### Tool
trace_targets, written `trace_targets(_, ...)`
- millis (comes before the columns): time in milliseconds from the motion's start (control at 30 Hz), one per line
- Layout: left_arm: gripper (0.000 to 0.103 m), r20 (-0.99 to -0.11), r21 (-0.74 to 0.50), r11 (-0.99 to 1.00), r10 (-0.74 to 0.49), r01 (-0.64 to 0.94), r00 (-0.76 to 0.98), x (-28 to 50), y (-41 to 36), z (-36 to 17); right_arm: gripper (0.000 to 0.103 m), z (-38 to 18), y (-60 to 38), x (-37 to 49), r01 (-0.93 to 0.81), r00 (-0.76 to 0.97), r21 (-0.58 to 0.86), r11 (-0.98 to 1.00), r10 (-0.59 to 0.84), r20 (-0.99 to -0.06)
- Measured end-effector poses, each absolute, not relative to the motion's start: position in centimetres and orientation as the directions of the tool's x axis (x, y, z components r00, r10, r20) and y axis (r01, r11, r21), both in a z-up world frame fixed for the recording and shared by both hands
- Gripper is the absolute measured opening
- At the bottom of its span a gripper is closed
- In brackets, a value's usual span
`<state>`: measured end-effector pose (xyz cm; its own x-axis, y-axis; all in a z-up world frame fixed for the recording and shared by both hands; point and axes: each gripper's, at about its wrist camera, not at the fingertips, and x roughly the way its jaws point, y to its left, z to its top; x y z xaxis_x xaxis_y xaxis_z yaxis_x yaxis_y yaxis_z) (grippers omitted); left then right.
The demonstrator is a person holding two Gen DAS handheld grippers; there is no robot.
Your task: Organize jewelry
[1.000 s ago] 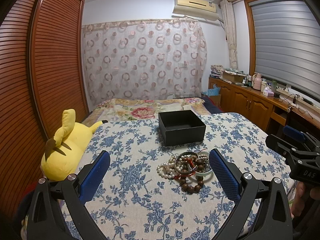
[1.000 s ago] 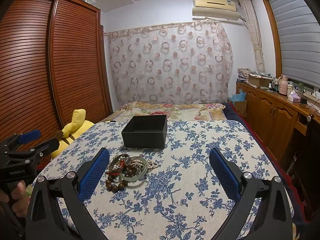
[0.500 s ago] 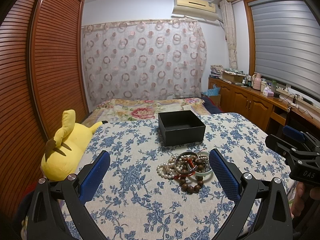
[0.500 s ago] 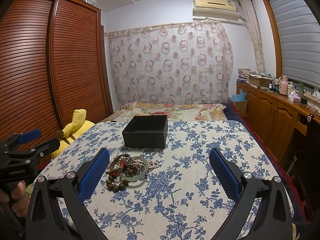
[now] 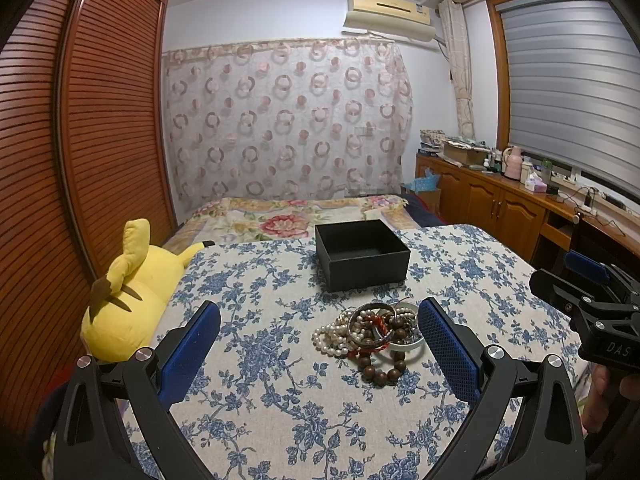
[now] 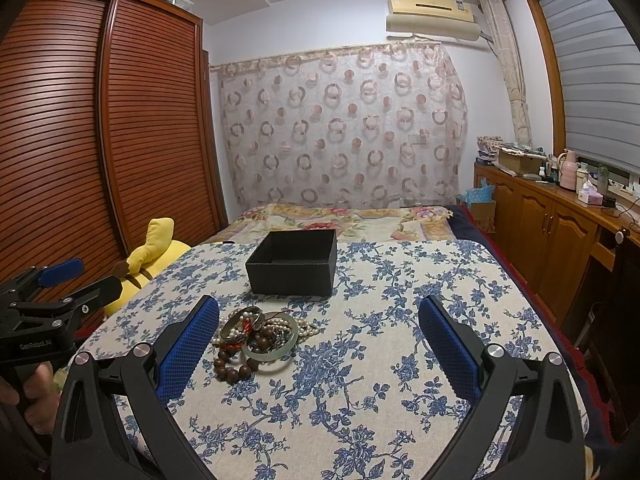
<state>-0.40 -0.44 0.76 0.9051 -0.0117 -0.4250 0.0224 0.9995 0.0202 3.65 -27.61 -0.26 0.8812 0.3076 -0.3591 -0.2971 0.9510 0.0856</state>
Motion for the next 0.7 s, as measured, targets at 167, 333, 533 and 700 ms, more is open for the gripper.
trace_targets(167, 0.095, -0.433, 0.015, 0.999, -0.019, 0.029, 0.901, -0.6, -0.6, 1.2, 0.101, -1.3, -27.5, 3.8, -0.308, 0.872, 0.094, 0.947, 0.321, -0.371)
trace_targets(333, 0.095, -0.455, 0.010, 0.999, -0.037, 0.047, 0.890, -0.5, -0.9, 1.0, 0.101, -1.9, -26.8, 4.3, -0.320, 0.858, 0.097, 0.942, 0.332, -0.392)
trace_targets(533, 0.095, -0.496, -0.017, 0.997, -0.073, 0.075, 0.865, 1.1, -0.2, -1.2, 0.086, -3.7, -27.0, 5.6, -0.354, 0.822, 0.091, 0.931, 0.356, -0.445)
trace_targets(700, 0.095, -0.531, -0.028, 0.994, -0.100, 0.101, 0.841, 2.5, -0.1, -2.7, 0.076, -5.2, -26.8, 6.7, -0.377, 0.793, 0.095, 0.921, 0.374, -0.480)
